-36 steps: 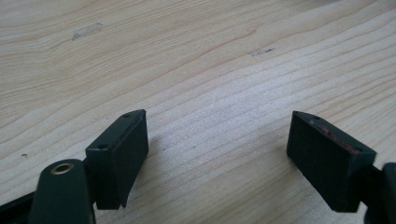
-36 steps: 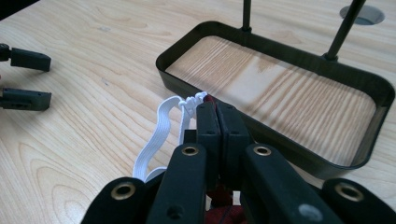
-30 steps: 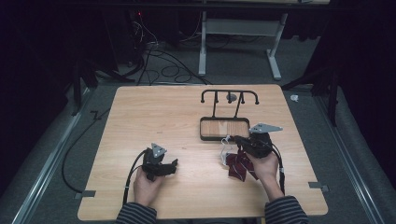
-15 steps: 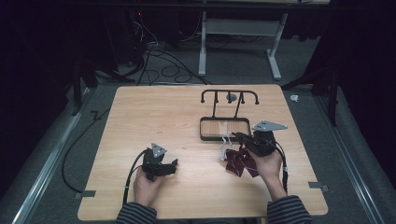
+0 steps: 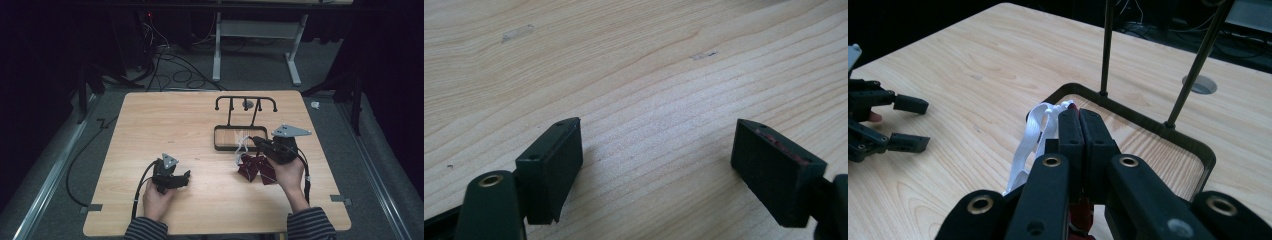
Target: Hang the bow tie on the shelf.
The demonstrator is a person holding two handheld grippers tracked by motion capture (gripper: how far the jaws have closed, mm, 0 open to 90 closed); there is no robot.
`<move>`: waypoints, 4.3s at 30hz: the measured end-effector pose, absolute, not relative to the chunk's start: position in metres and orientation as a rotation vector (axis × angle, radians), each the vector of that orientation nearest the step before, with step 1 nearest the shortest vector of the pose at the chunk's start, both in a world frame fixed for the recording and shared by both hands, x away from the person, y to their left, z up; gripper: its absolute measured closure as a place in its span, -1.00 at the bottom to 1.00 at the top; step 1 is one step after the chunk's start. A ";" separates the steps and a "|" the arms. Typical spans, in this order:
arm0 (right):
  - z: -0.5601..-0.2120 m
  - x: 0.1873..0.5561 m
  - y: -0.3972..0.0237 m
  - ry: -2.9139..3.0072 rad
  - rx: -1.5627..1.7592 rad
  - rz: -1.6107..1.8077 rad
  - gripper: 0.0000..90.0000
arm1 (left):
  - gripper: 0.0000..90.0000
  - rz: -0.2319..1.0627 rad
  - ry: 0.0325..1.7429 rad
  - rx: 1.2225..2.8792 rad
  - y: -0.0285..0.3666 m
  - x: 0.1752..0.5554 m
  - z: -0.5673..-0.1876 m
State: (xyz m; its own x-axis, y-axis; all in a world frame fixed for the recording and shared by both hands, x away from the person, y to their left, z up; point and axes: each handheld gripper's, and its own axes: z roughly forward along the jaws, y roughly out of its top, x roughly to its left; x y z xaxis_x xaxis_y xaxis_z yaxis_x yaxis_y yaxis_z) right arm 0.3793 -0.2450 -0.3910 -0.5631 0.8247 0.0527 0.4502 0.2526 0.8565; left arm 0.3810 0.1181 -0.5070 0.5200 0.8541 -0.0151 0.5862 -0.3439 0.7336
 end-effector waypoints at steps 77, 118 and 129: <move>-0.320 0.435 -0.232 2.066 1.111 1.246 1.00 | -0.53 0.491 1.168 2.065 0.118 0.381 -0.507; -0.321 0.482 -0.214 2.103 1.172 1.146 1.00 | -0.53 0.490 1.167 2.065 0.118 0.381 -0.507; -0.325 0.487 -0.214 2.103 1.186 1.129 1.00 | -0.53 0.491 1.167 2.065 0.118 0.381 -0.507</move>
State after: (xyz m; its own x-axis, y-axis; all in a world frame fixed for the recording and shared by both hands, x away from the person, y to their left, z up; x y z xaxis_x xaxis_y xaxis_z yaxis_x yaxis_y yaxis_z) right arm 0.4873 -0.2138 -0.3252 -0.5149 0.8572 -0.0061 0.4689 0.2876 0.8352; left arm 0.3810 0.1184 -0.5069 0.5216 0.8531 -0.0148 0.5862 -0.3457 0.7328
